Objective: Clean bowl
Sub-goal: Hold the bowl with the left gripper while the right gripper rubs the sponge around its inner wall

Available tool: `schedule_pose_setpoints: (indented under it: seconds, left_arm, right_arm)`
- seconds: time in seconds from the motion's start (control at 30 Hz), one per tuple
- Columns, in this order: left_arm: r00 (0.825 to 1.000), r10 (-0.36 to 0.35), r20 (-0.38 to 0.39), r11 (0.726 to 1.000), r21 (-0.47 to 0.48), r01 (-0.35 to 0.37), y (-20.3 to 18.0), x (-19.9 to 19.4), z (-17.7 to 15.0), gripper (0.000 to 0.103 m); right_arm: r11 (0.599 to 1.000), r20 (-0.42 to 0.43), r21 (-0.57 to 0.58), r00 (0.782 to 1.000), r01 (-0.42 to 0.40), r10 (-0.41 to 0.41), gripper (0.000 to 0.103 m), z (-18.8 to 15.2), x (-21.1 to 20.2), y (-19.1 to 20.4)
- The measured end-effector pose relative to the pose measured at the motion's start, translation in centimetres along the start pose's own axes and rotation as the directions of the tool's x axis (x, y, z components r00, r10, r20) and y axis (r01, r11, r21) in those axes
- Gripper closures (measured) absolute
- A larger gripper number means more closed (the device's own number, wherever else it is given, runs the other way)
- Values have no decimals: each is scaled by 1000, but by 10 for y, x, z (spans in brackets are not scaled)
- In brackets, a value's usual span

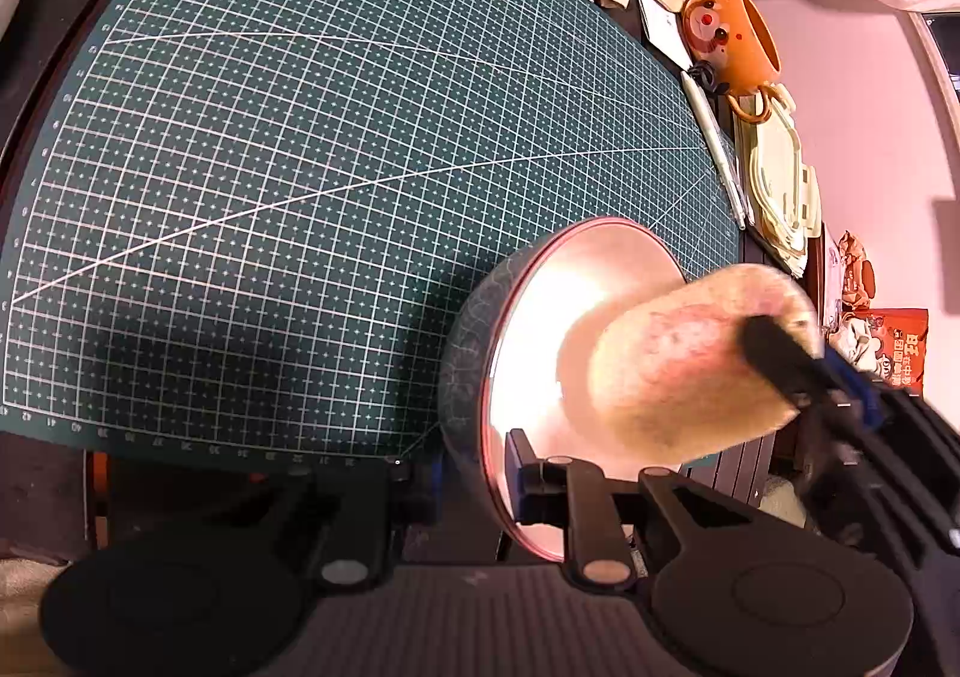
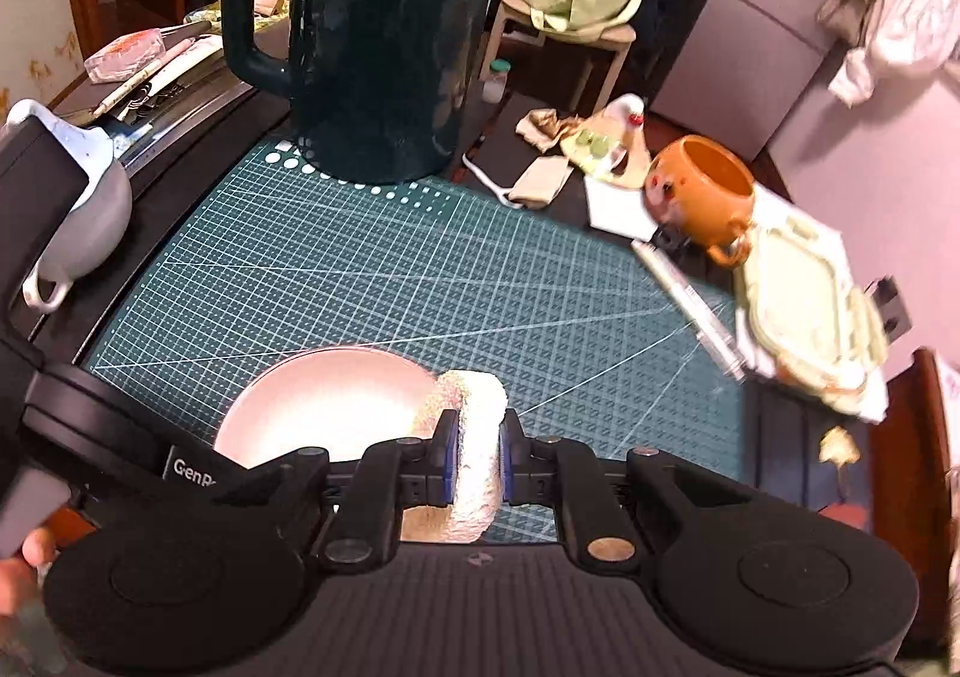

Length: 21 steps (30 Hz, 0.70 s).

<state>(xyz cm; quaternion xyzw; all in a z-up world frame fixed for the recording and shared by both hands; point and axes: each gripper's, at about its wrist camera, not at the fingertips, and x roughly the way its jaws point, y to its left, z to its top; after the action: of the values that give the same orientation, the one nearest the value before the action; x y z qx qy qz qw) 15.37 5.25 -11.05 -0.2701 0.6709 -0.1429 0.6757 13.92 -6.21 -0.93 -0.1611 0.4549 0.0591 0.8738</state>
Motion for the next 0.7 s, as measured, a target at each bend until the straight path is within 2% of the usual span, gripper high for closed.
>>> schedule_pose_setpoints:
  seconds: [0.17, 0.27, 0.37, 0.6, 0.7]
  left_arm:
    - [1000, 0, 2, 1000, -7, 0, 6, 6, -2, 84]
    - [1000, 2, 0, 1000, -7, -2, 7, 5, 0, 84]
    - [1000, 2, -2, 1000, -8, -2, 8, 9, 2, 84]
    - [1000, -1, -5, 1000, -8, 1, 9, 19, 3, 84]
    - [1000, -1, -6, 1000, -9, 1, 11, 24, 4, 84]
  right_arm:
    - [1000, 44, 6, 999, -1, 1, 91, 9, -19, -8]
    - [995, 60, 69, 996, -70, 66, 91, 15, -32, -16]
    - [984, 36, 117, 991, -134, 131, 91, 15, -27, -16]
    - [983, -65, 134, 989, -123, 132, 91, -2, 18, 3]
    - [988, -67, 118, 992, -96, 104, 91, -4, 21, 3]
